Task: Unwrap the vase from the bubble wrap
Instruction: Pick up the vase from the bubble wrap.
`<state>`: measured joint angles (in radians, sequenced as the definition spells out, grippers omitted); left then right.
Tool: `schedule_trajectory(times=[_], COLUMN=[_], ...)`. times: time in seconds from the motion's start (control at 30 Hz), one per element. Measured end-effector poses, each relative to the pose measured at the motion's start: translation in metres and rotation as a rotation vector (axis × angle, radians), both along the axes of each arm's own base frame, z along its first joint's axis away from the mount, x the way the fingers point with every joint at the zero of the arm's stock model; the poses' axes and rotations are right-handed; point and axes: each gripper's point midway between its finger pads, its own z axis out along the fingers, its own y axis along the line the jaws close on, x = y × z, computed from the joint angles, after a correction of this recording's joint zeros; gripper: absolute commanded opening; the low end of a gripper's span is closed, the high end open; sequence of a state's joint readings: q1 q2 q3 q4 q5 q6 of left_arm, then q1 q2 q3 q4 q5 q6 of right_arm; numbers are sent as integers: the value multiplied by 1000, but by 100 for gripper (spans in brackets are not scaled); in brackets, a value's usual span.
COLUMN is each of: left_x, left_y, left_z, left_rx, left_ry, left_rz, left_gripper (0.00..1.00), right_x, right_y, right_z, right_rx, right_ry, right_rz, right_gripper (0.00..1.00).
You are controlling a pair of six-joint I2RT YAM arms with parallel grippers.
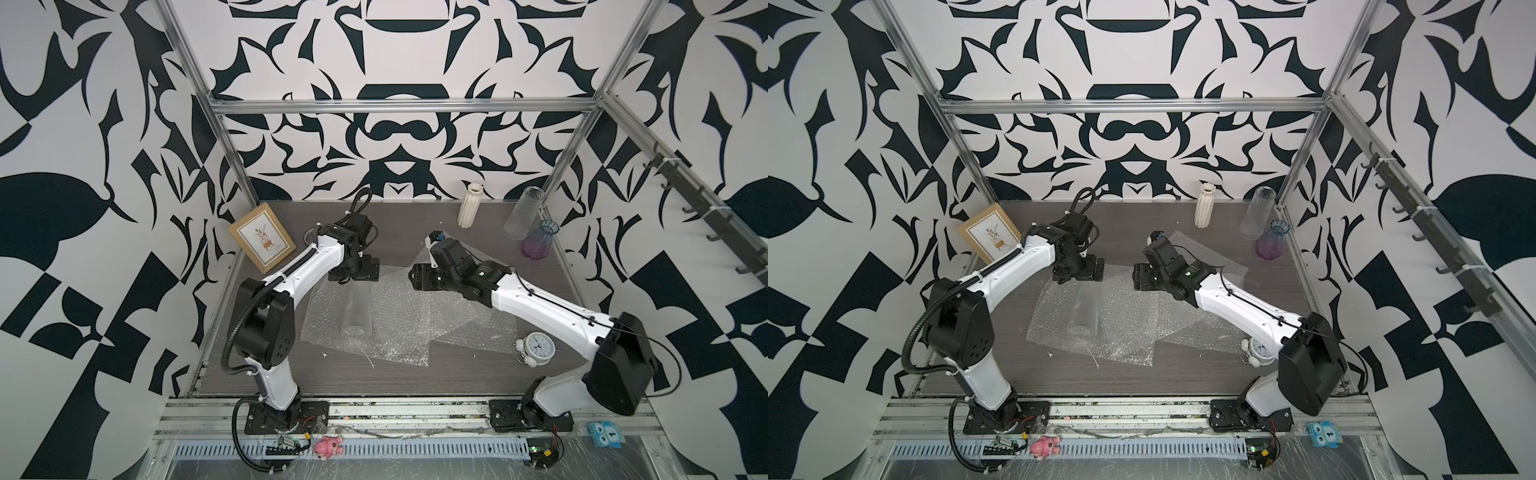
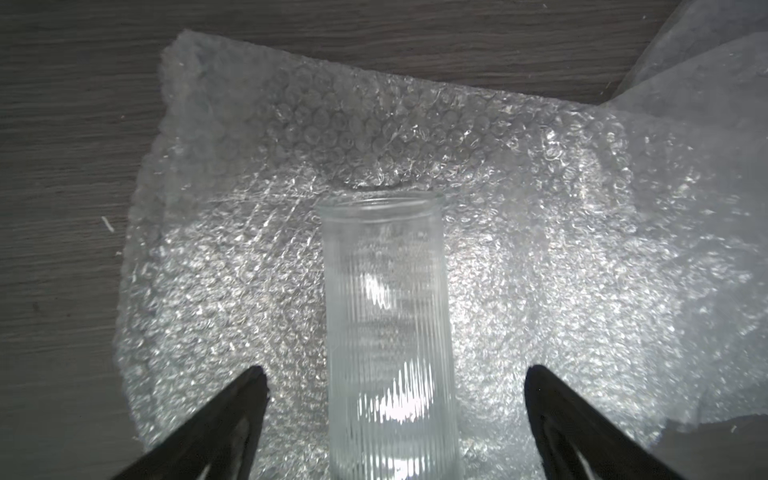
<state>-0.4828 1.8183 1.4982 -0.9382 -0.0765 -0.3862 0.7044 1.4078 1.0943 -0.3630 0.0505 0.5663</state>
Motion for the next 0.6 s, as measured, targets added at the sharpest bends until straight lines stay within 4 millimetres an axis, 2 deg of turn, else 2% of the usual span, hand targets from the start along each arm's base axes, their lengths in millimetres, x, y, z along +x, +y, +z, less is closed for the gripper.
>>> schedule_trajectory(times=[0.13, 0.3, 0.43, 0.6], left_x=[12, 27, 28, 30], left_y=[-4, -10, -8, -9], left_z=[-14, -21, -28, -43], left_rx=[34, 62, 90, 113], left_ry=[41, 69, 99, 139], left_rz=[2, -9, -15, -17], left_gripper=[99, 99, 99, 99], right_x=[-3, -5, -9, -8], right_y=[-11, -11, -13, -12], right_z=[11, 8, 0, 1], right_rx=[2, -22, -46, -62], right_ry=[-80, -114, -122, -143], right_rz=[26, 74, 102, 126], right_gripper=[71, 71, 71, 71])
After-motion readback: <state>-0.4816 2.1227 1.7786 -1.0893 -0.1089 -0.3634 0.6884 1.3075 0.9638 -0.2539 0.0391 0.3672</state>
